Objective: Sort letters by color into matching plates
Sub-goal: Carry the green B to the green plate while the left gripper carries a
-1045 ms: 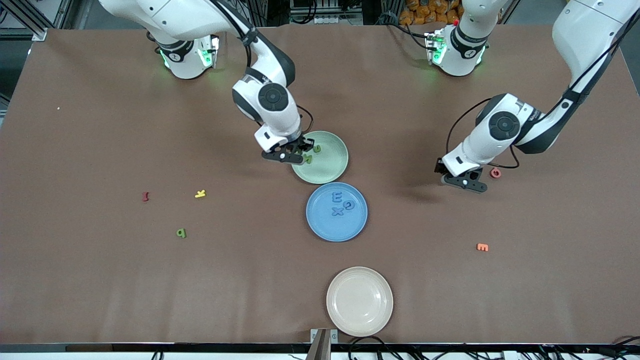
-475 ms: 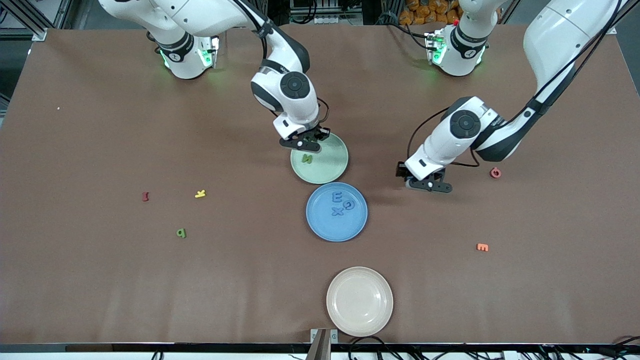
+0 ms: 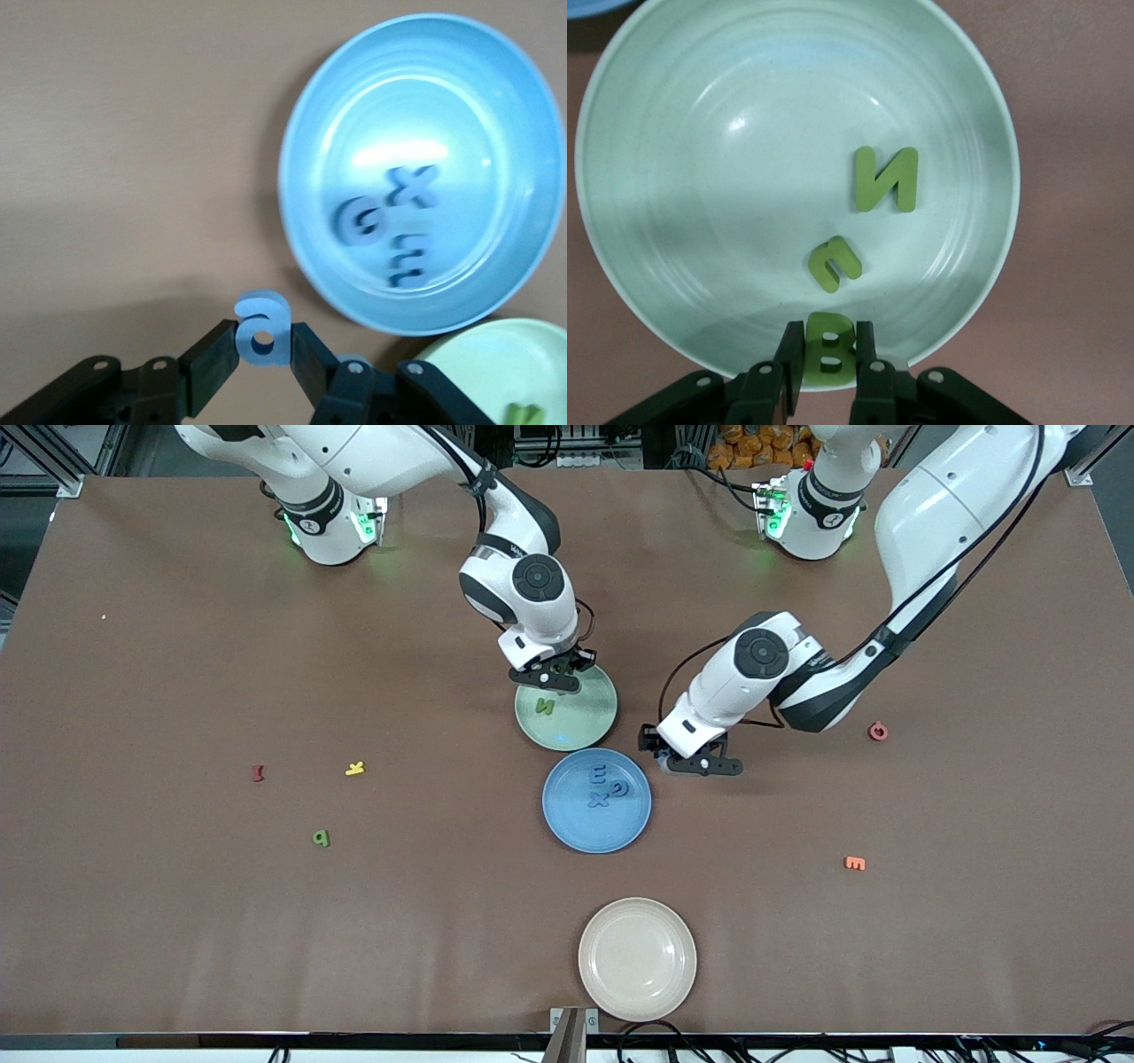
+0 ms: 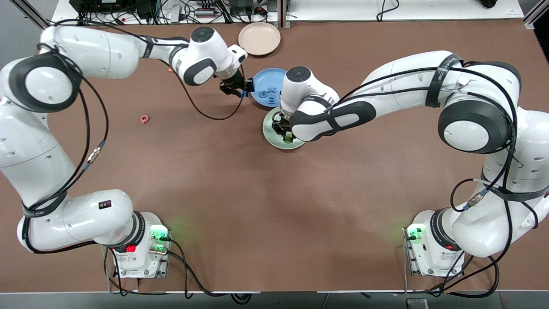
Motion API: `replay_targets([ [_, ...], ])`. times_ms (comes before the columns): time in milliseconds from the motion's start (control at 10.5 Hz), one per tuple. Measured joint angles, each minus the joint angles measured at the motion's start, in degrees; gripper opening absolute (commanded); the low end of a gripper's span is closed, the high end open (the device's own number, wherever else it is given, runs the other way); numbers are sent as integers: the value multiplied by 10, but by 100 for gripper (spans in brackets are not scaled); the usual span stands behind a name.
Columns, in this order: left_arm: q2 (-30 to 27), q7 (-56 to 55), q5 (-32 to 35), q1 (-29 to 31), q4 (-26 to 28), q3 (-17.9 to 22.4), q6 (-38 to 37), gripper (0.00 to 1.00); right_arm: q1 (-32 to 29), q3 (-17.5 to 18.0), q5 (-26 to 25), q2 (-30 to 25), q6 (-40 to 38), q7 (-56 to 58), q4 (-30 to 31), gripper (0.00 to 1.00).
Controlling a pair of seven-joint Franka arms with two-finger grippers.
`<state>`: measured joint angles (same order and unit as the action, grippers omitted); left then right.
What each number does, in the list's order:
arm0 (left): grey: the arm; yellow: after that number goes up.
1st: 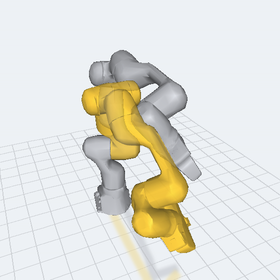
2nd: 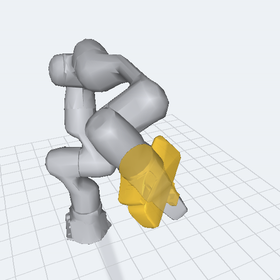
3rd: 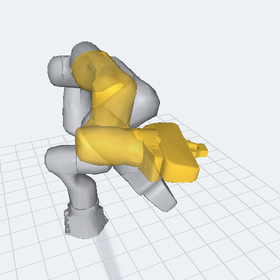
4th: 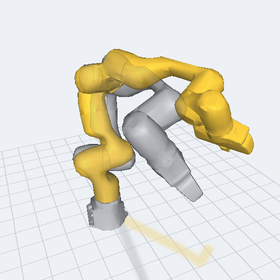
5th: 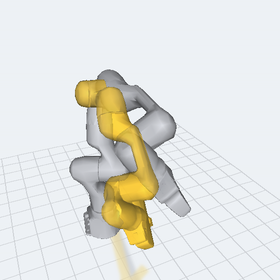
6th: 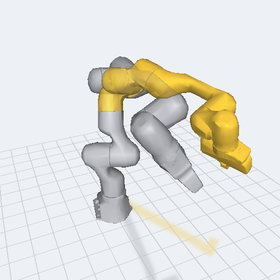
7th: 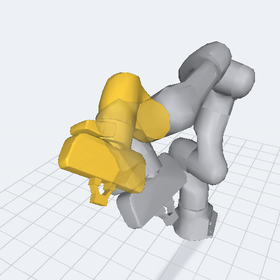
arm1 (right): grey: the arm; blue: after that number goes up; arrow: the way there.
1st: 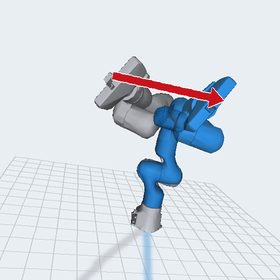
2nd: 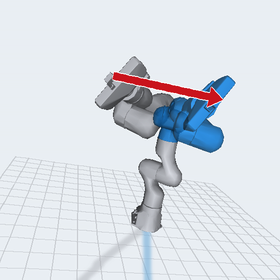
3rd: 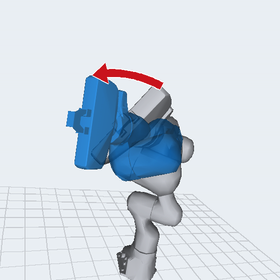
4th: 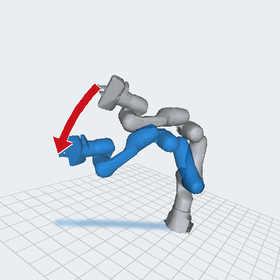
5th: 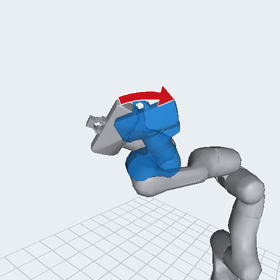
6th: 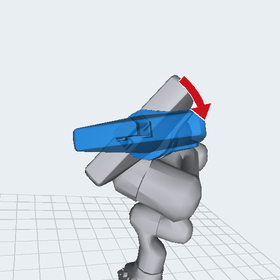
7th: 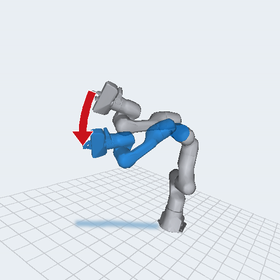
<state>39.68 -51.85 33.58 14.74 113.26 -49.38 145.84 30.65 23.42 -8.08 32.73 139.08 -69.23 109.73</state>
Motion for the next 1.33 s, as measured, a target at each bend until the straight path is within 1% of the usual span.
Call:
replay_targets([
  [190,23,-14,-17,-51,-50,25,0,0,1,0,-4,5,0,0,-3,0],
  [475,46,-33,-34,-133,-109,77,7,0,1,-4,-9,15,0,0,-13,0],
  [760,79,-34,-36,-167,-150,94,53,0,1,-7,-15,27,0,0,-21,0],
  [855,88,-34,-36,-179,-160,100,64,0,1,-8,-17,29,0,0,-23,11],
  [950,95,-34,-36,-196,-170,112,72,86,1,-8,-18,30,0,0,-24,27],
  [1045,100,-34,-36,-217,-183,128,74,100,1,-9,-19,32,0,0,-26,45],
  [1140,102,-34,-36,-235,-193,142,75,100,1,-11,-20,34,0,0,-26,53],
  [1330,102,-34,-36,-243,-205,149,75,100,1,-12,-20,35,0,0,-27,53],
])
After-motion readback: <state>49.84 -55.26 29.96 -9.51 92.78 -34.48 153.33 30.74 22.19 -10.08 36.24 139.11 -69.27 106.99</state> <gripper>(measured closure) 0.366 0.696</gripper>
